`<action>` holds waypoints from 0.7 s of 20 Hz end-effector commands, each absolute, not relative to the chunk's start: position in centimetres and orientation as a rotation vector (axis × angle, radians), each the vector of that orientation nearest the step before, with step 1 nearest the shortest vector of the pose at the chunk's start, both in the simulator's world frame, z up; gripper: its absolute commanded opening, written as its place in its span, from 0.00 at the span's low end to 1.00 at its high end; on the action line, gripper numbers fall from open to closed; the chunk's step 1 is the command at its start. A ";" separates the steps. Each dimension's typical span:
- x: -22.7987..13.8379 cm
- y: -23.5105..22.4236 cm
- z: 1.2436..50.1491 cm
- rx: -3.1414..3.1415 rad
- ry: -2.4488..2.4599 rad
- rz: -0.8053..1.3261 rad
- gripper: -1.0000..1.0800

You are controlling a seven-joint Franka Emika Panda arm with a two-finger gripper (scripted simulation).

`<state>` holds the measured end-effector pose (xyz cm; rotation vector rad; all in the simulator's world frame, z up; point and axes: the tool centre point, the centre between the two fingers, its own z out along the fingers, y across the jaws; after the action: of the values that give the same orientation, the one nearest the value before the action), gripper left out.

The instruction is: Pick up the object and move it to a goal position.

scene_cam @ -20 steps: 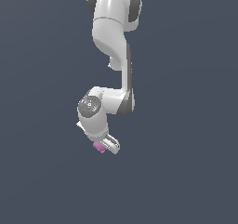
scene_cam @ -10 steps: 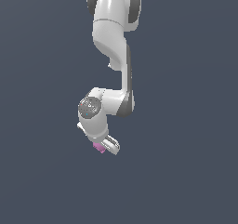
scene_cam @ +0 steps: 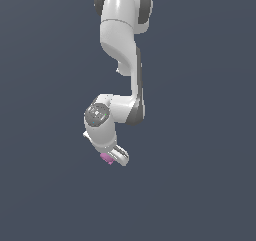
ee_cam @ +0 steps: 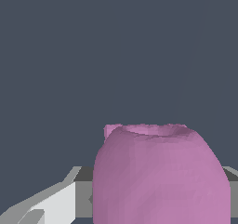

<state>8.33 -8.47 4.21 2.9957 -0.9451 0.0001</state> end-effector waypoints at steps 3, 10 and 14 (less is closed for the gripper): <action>8.2 -7.9 5.5 2.986 -0.976 0.009 0.00; 7.9 -6.2 9.8 2.950 -1.080 0.034 0.00; 7.6 -4.7 13.3 2.918 -1.164 0.055 0.00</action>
<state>7.73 -5.31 11.85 2.9299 -1.1318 0.0457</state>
